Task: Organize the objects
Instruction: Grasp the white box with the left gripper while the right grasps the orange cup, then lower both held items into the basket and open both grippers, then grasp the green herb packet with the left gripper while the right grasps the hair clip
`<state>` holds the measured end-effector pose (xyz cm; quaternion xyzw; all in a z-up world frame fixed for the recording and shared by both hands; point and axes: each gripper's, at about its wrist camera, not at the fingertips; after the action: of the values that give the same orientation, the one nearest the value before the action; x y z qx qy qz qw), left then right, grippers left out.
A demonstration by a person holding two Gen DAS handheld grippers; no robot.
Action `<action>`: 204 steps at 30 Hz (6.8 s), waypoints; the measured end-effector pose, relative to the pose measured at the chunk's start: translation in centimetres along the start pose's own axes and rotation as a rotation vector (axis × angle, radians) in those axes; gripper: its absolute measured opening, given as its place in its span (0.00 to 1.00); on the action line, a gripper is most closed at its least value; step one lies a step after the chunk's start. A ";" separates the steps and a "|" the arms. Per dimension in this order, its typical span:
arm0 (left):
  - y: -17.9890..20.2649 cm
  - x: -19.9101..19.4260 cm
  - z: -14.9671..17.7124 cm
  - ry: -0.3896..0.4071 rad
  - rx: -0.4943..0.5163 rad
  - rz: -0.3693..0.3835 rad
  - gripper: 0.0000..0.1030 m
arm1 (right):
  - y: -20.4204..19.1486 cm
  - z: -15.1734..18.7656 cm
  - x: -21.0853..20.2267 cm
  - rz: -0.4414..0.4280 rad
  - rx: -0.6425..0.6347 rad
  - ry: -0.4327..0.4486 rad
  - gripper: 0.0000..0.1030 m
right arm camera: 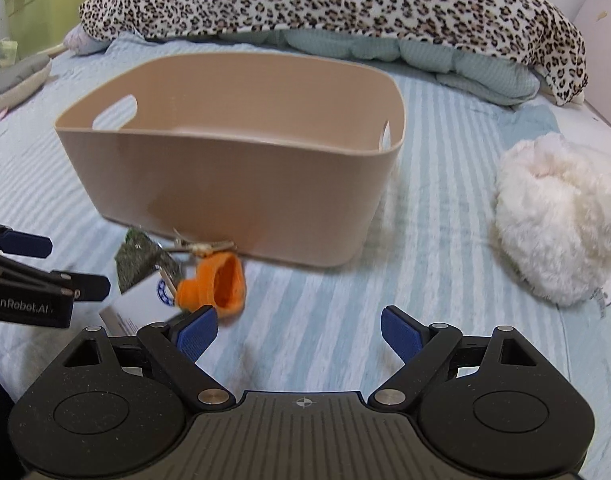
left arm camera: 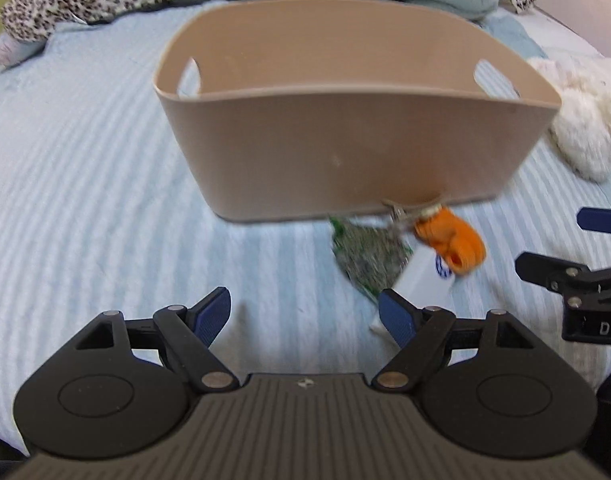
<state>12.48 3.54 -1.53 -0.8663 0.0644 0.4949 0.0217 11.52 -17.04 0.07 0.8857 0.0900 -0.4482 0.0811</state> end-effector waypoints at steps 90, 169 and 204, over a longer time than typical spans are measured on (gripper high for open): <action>-0.5 -1.0 1.3 -0.022 0.034 0.147 0.15 | -2.7 0.5 2.3 -0.128 0.014 -0.046 0.13; -1.2 -4.8 -9.7 0.218 0.022 -0.135 0.70 | 1.0 -9.8 -1.7 -0.013 0.018 0.233 0.89; -1.4 1.4 -2.5 0.042 -0.057 -0.064 0.77 | 0.3 -0.1 5.0 0.001 0.048 -0.021 0.96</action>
<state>15.48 4.53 -1.50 -0.8783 0.0228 0.4774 0.0116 14.62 -16.84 -3.89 0.8827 0.0777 -0.4595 0.0610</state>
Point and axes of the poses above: each gripper's, at about its wrist camera, not at the fingertips, and x roughly the way its jaws point, y to its right, z to its underside, and after that the axes turned 2 degrees about -y, right-handed
